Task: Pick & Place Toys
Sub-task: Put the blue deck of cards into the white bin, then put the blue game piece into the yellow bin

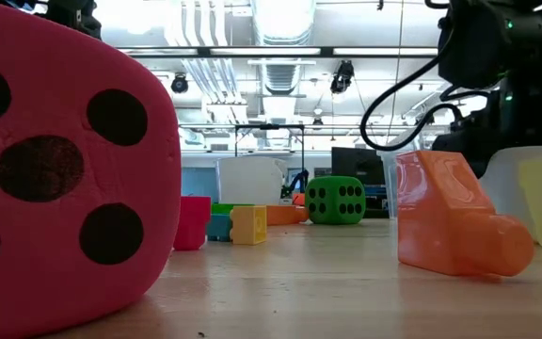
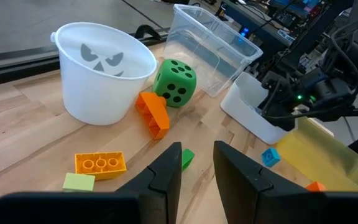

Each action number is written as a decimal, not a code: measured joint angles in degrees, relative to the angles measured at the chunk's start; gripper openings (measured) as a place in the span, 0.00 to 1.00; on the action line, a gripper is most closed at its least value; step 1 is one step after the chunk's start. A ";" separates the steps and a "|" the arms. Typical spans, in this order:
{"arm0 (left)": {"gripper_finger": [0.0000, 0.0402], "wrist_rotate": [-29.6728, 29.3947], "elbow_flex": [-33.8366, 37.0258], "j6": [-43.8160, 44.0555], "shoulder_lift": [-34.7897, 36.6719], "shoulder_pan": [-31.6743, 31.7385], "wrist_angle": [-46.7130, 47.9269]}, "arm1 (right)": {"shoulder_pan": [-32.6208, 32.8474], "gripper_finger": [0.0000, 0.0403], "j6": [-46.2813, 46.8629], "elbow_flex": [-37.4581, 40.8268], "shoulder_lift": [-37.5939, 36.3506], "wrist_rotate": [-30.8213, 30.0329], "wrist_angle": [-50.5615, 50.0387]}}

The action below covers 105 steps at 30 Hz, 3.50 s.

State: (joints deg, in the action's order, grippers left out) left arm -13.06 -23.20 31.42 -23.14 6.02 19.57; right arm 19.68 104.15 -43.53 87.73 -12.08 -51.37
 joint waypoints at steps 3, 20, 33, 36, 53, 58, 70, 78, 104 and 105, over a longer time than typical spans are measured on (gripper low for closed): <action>0.25 0.00 0.00 0.00 0.00 0.00 0.02 | 0.00 0.90 -1.34 0.04 -0.62 -0.04 0.39; 0.25 0.00 0.00 0.02 0.00 -0.02 0.02 | 0.04 0.92 -7.22 -4.23 -1.17 -0.28 -4.84; 0.25 -0.04 0.00 -1.11 0.02 0.00 -0.02 | 3.15 0.92 -50.10 -22.57 -1.28 -4.20 -8.53; 0.25 -0.14 0.00 -1.14 0.02 0.00 -0.28 | 4.57 0.92 -64.52 -24.52 -0.59 -4.04 -0.92; 0.25 -0.28 0.00 -0.04 0.02 0.00 -0.30 | 4.68 0.62 -91.44 -28.27 16.47 2.27 1.31; 0.25 -0.26 0.00 0.15 0.00 0.00 -0.35 | 4.68 0.56 -94.33 -29.36 19.14 2.26 -1.35; 0.25 -0.26 0.00 0.15 0.00 -0.01 -0.39 | 3.72 0.53 -98.69 -26.68 19.22 1.60 0.85; 0.25 -0.26 0.00 0.15 0.00 -0.02 -0.39 | 3.50 0.53 -100.98 -25.95 19.22 1.69 3.19; 0.25 -0.26 0.00 0.17 0.00 -0.02 -0.39 | 3.54 0.21 -99.77 -23.85 19.14 1.79 5.50; 0.25 -0.26 0.00 0.17 0.02 -0.02 -0.39 | 3.56 0.21 -99.32 -23.85 19.14 1.74 5.48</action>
State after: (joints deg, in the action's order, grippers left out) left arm -13.32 -23.20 31.59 -23.12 6.00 19.18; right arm 23.24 4.84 -67.37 106.87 -10.33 -45.89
